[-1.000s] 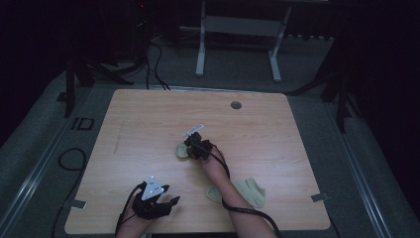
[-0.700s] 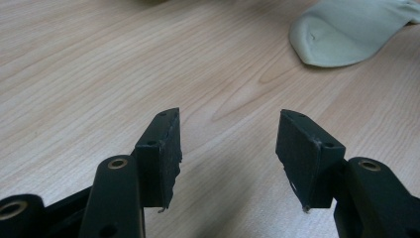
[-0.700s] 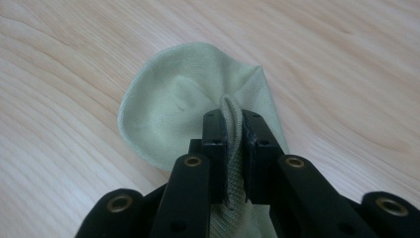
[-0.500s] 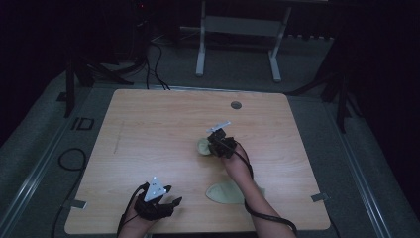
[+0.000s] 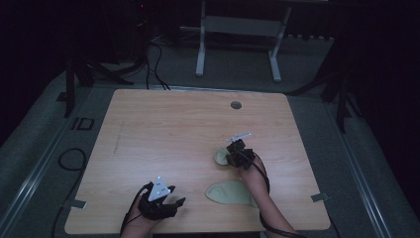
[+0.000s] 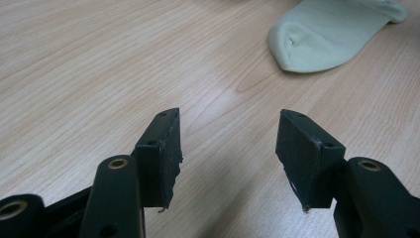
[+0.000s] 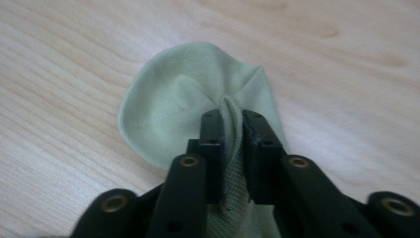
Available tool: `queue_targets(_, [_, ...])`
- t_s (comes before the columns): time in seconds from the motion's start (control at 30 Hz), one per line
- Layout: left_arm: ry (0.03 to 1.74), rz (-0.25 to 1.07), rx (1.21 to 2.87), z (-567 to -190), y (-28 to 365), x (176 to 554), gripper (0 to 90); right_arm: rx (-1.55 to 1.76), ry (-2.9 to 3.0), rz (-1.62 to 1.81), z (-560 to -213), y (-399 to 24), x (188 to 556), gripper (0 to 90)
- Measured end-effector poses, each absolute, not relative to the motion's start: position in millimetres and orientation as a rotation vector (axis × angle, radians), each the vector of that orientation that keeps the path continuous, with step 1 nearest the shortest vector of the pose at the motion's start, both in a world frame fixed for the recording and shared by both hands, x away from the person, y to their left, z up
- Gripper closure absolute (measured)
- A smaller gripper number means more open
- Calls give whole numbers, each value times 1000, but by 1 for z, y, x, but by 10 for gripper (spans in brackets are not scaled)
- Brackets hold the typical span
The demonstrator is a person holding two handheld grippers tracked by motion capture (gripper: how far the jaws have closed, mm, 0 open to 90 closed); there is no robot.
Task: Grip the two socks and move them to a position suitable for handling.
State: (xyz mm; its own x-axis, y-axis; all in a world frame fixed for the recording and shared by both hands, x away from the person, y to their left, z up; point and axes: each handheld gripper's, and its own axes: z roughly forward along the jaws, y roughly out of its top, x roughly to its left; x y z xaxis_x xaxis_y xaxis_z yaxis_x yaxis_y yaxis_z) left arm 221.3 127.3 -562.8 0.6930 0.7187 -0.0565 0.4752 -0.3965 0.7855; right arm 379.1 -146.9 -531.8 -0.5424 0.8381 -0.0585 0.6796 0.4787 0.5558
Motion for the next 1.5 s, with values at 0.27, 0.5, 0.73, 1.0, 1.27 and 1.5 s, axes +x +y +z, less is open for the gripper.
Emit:
queue_targets(0.27, [891, 382, 2067, -556, 119, 229, 429, 1293, 2403, 657, -547, -133, 379, 496])
queue_targets(0.5, [857, 390, 2090, -544, 105, 244, 428, 1349, 2409, 723, -542, -134, 382, 439])
queue_targets(0.73, [786, 418, 2107, -526, 83, 276, 446, 1274, 2440, 740, -531, -147, 367, 537])
queue_targets(1.0, [776, 474, 2121, -517, 47, 318, 730, 1249, 2491, 746, -539, -153, 356, 587])
queue_targets(1.27, [783, 518, 2225, -536, 16, 348, 889, 1211, 2507, 708, -546, -152, 348, 623])
queue_targets(1.5, [849, 474, 2302, -560, 14, 366, 887, 1184, 2516, 686, -546, -152, 347, 760])
